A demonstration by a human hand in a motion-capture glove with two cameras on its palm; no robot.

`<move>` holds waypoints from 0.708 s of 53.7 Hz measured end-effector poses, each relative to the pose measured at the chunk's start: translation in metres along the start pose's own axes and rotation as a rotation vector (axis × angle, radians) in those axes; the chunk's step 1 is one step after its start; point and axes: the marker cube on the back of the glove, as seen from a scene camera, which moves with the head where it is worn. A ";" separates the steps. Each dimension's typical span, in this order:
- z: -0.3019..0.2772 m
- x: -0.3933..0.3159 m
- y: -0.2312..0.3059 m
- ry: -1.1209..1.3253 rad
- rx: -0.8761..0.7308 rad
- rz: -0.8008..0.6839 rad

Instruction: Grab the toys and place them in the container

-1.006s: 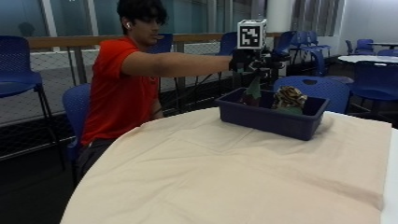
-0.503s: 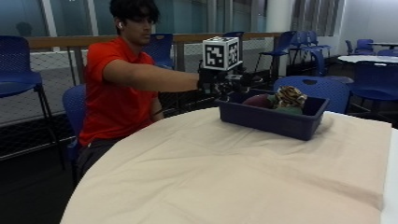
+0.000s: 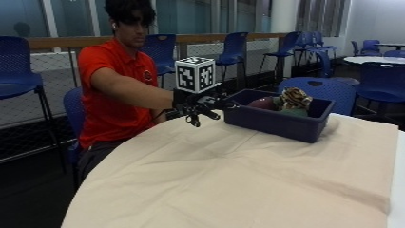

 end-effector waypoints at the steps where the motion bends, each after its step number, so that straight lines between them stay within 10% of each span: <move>1: 0.001 0.002 0.001 -0.001 0.002 0.000; 38: -0.004 0.048 0.036 0.009 0.006 0.025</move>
